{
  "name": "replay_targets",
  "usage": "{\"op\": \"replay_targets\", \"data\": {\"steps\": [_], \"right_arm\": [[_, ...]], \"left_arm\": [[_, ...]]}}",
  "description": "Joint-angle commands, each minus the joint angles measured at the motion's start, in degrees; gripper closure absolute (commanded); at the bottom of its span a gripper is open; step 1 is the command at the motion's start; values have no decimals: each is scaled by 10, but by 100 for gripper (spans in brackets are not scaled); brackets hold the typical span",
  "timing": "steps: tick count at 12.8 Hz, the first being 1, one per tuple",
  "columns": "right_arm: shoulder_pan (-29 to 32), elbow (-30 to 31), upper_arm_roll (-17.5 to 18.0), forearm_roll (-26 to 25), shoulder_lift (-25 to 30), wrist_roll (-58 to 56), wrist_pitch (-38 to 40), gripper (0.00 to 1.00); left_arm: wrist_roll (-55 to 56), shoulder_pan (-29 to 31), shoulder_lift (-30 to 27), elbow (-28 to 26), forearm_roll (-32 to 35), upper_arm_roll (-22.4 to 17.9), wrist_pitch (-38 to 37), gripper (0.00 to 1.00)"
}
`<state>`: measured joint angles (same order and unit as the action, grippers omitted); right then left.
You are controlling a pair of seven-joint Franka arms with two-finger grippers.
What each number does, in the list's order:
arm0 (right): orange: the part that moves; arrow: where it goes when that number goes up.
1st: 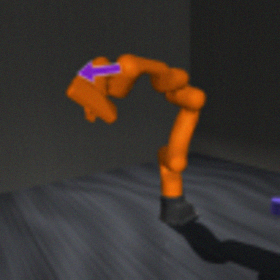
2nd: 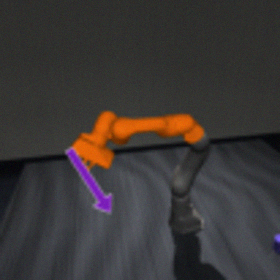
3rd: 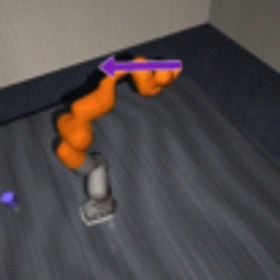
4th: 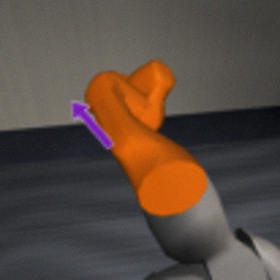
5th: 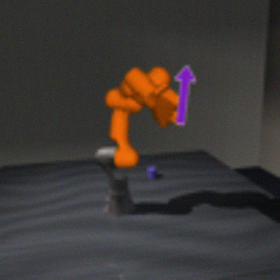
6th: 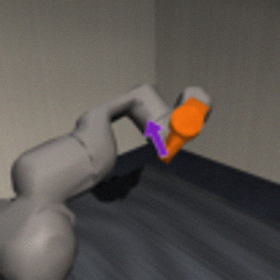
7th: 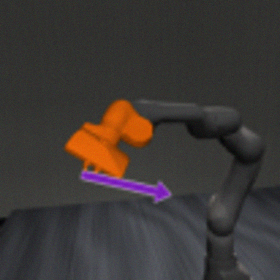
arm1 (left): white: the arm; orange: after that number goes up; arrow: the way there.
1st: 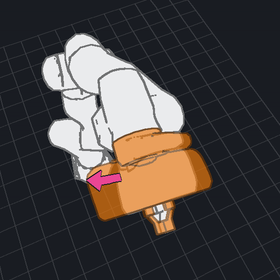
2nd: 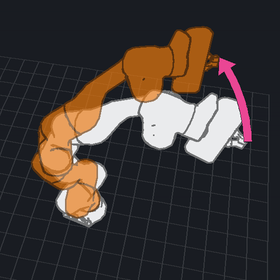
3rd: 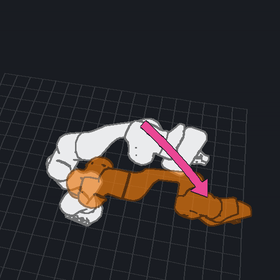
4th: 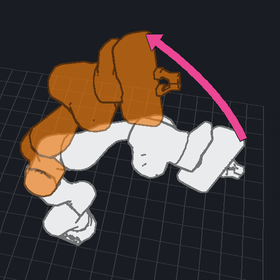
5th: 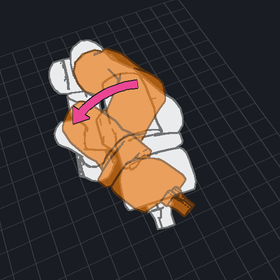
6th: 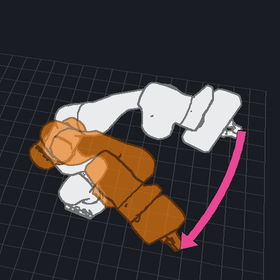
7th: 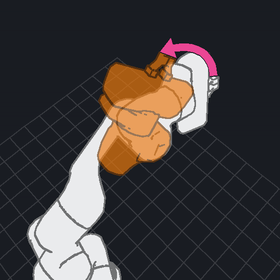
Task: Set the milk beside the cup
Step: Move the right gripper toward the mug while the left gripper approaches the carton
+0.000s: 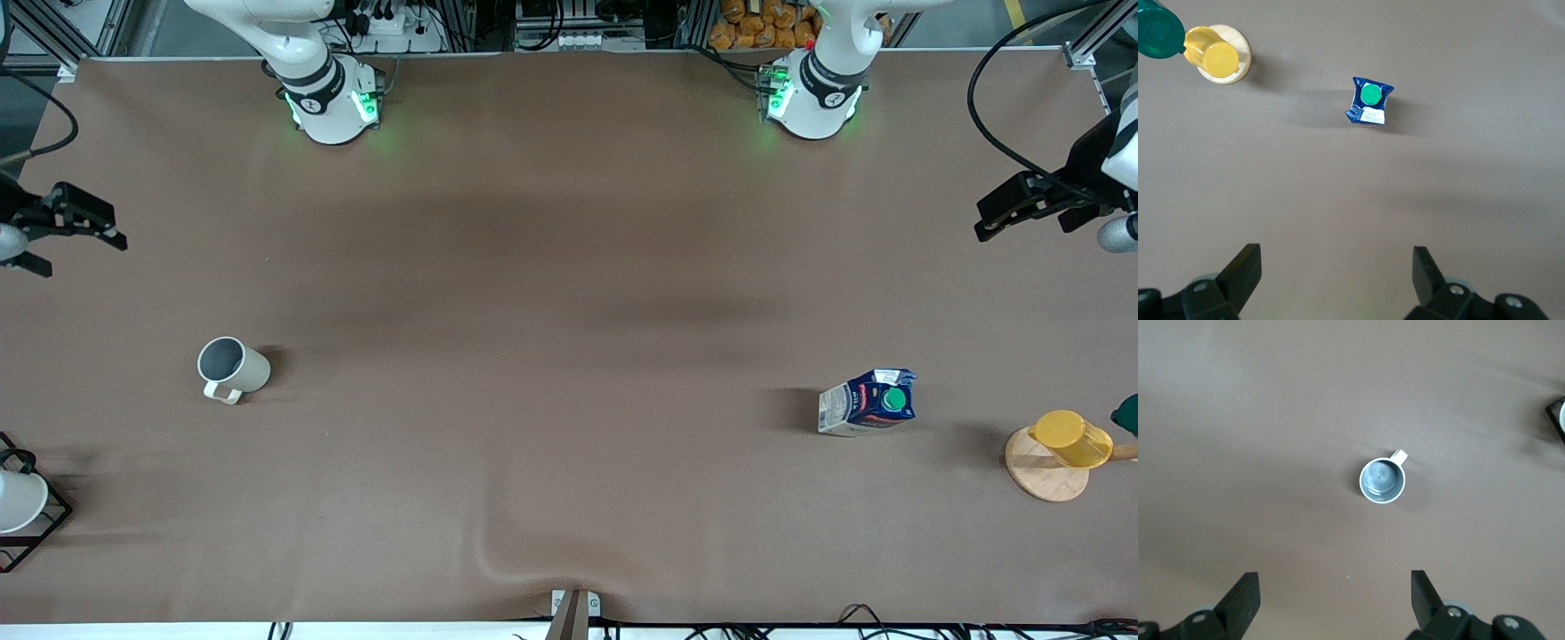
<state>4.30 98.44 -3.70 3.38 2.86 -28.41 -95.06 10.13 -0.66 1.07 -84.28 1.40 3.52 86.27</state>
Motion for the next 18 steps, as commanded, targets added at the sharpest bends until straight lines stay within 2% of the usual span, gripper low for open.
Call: {"op": "replay_targets", "data": {"steps": [1, 9, 11, 18], "right_arm": [[3, 24, 8, -7, 22, -5, -11, 0], [8, 20, 8, -8, 17, -8, -5, 0], [7, 20, 8, -8, 16, -8, -7, 0], [11, 5, 8, -21, -19, -9, -10, 0]], "left_arm": [[-11, 3, -2, 8, -6, -3, -13, 0], [-5, -8, 34, 24, -18, 2, -41, 0], [-1, -10, 38, 29, -56, -2, -38, 0], [-47, -19, 110, 62, -55, -4, -10, 0]]}}
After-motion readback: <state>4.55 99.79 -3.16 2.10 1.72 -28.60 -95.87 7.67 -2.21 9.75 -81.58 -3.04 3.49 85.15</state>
